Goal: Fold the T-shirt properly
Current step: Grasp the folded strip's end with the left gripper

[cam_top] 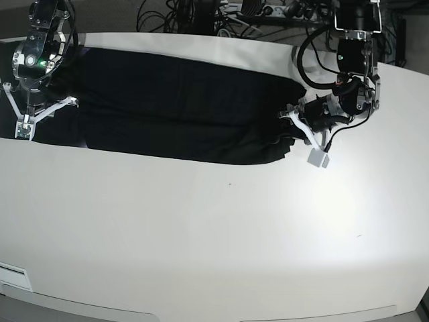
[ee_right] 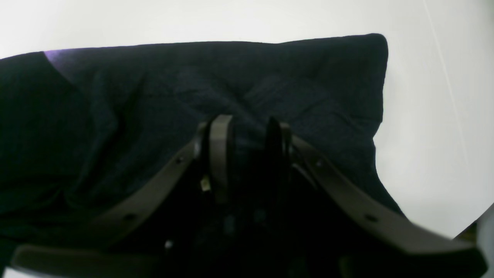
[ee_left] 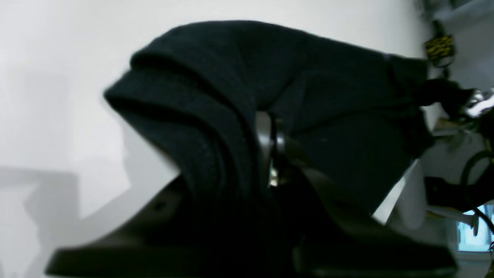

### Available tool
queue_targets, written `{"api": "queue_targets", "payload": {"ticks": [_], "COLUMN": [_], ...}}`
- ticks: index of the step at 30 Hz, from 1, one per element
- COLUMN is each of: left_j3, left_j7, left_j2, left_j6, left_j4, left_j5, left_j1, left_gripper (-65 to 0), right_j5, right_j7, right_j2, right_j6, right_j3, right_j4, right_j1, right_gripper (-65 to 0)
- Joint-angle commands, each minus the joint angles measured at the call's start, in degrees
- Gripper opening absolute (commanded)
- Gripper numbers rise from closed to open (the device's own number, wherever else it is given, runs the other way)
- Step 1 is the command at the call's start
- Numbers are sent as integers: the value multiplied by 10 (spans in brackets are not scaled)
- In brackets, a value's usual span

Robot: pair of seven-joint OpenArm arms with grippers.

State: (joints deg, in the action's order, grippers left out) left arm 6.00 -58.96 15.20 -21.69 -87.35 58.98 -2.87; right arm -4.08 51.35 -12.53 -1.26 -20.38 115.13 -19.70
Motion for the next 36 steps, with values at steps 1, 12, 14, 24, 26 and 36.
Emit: {"api": "queue_targets", "payload": {"ticks": [1, 12, 14, 24, 26, 36], "left_j3": [2, 57, 75, 103, 103, 103], "left_j7": [-8, 2, 3, -5, -16, -37], "left_j2": [5, 59, 79, 157, 167, 173], "left_j6": [13, 13, 13, 10, -12, -75], "left_j4": [4, 4, 4, 4, 4, 4], "left_j5": [-18, -33, -29, 15, 45, 146], "left_j1": [0, 0, 0, 0, 0, 0], "left_gripper": [-650, -650, -650, -650, -650, -650], "right_j5": [-16, -131, -152, -210, -210, -210], "right_j7": [-12, -26, -26, -59, -77, -83], "right_j2": [-9, -12, -11, -8, -8, -8], "right_j6": [9, 127, 143, 232, 235, 263], "right_j3": [-3, -3, -3, -2, -2, -2], "right_j4": [21, 111, 111, 89, 61, -85], "right_j1": [5, -11, -28, -73, -71, -22], "right_gripper": [-466, -650, -650, -650, -650, -650]}}
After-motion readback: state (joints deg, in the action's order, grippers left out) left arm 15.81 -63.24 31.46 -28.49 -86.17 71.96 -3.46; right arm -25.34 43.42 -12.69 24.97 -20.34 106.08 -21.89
